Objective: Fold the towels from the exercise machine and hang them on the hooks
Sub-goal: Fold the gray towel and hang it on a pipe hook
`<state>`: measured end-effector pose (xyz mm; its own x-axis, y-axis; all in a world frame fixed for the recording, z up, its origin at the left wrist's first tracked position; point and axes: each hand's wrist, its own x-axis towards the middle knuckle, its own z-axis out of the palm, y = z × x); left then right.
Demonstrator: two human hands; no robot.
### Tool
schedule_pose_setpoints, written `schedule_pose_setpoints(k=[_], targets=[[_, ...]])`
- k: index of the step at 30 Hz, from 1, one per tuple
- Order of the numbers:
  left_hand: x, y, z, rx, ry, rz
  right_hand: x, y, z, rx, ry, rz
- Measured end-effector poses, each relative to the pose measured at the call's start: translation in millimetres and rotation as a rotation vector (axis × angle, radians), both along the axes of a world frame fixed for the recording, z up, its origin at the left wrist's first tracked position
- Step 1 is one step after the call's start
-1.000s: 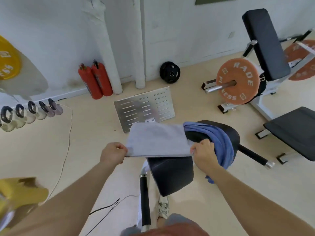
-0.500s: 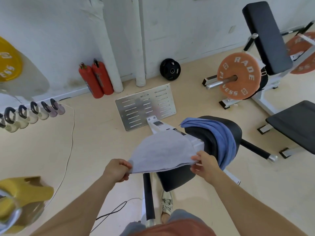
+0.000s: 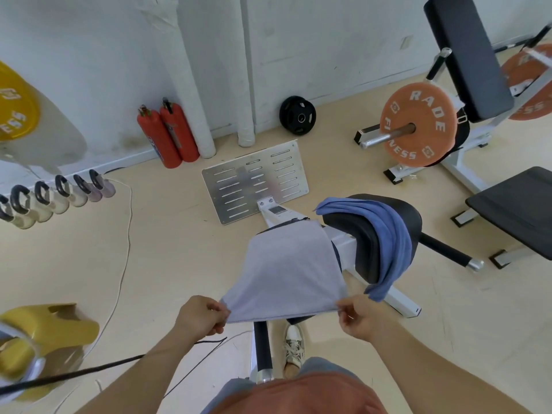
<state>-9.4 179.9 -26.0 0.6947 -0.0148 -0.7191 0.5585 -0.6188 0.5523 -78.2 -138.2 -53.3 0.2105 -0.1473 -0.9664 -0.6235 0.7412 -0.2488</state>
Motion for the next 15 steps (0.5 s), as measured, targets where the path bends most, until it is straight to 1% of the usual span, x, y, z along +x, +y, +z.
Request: schedule_pose_setpoints(k=[2, 4, 6, 9, 10, 12, 14, 15], targets=[[6, 1, 11, -0.052, -0.073, 0.011, 6, 2, 12, 0.019, -0.100, -0.065], [23, -5, 26, -0.061, -0.206, -0.051, 29, 4, 38, -0.033, -0.246, -0.009], [43, -17, 50, -0.051, -0.369, -0.140, 62, 10, 73, -0.199, -0.392, 0.137], [70, -43, 95, 0.021, -0.653, -0.335, 105, 23, 127, -0.528, -0.614, 0.382], [76, -49, 107, 0.048, -0.737, -0.386, 113, 28, 141, -0.576, -0.669, 0.424], [85, -58, 127, 0.067, -0.893, -0.436, 123, 37, 163, -0.561, -0.762, 0.452], [87, -63, 142, -0.001, -1.017, -0.450, 127, 46, 179, -0.499, -0.833, 0.470], [87, -66, 150, -0.053, -1.041, -0.440, 127, 50, 185, -0.488, -0.867, 0.490]])
